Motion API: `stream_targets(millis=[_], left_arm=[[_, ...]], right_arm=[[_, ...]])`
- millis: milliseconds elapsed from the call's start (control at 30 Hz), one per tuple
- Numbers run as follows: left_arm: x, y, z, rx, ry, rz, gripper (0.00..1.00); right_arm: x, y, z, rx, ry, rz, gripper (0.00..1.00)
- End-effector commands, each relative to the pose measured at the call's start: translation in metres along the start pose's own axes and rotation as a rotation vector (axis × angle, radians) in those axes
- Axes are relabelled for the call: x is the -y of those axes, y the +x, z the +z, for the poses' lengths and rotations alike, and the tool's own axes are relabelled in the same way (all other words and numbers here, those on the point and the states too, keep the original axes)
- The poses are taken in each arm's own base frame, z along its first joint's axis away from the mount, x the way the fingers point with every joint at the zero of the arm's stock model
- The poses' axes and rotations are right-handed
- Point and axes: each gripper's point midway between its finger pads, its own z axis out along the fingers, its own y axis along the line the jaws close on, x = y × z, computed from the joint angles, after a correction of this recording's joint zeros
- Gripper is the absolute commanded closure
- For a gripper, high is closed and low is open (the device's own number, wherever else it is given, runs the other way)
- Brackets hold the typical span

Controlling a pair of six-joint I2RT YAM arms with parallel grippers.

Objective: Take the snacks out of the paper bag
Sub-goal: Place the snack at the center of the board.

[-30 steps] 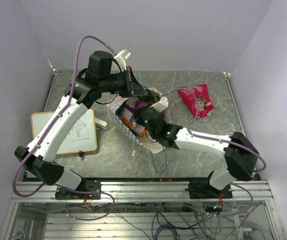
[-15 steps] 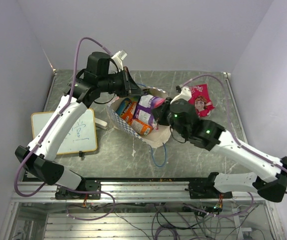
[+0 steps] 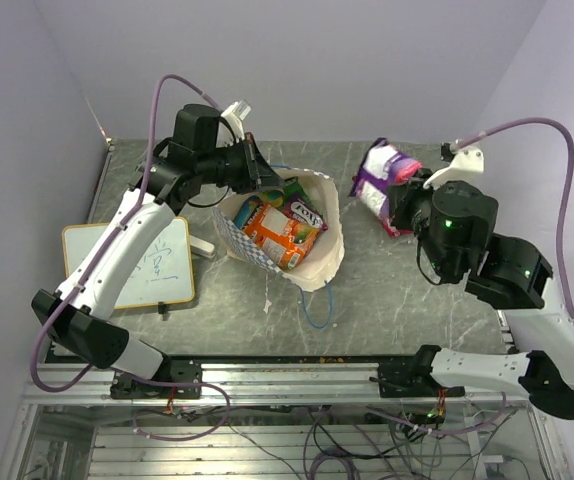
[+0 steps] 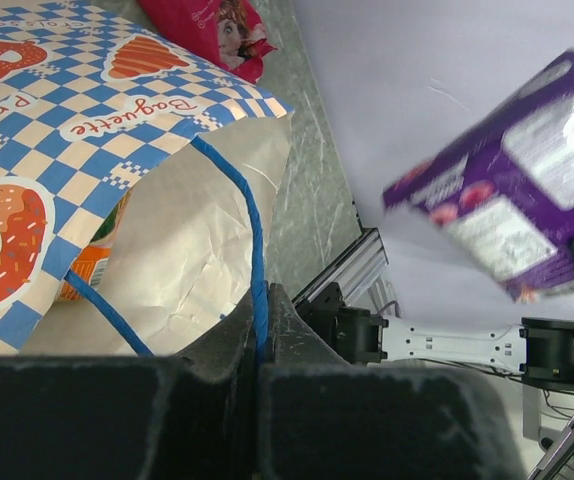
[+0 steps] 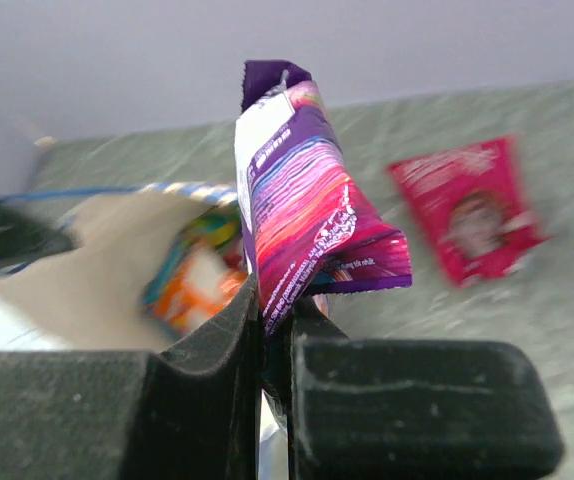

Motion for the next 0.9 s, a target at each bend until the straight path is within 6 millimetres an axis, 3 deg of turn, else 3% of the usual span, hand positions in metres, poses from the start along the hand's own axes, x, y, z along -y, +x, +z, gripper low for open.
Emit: stream_targets(millis=[0,67,200,300,400,633,767,867], left_arm=[[-0.002,-0.009,-0.001,0.025,-0.015,0.008,0.93],[-0.003,-0.009,-0.002,0.027,-0.030,0.004,0.93],[-0.005,-0.010,-0.004,0.027,-0.057,-0.025,0.93],[0.000,-0.011,-0.007,0.029,-0.054,-0.046,0.93],[0.000,-0.013,-0.009,0.031,-0.070,-0.047,0.93],[-0.002,-0.014,-0.007,0.030,-0.083,-0.071,0.93],[-0.004,-0.014,-0.007,0.027,-0.098,-0.069,0.93],[-0.005,-0.015,-0.006,0.021,-0.103,-0.064,0.93]], right_arm=[[0.049,-0.020,0.025,0.139,0.355,-0.314,1.00],[0.069,-0.027,0.058,0.148,0.464,-0.356,1.00],[0.130,-0.029,0.136,0.105,0.474,-0.178,1.00],[0.139,-0.015,0.185,0.096,0.330,-0.040,1.00],[0.159,-0.001,0.215,0.106,0.341,0.142,1.00],[0.204,0.023,0.258,0.149,0.266,0.492,1.00],[0.234,0.058,0.268,0.159,0.282,0.639,1.00],[0.263,0.097,0.274,0.164,0.332,0.697,1.00]])
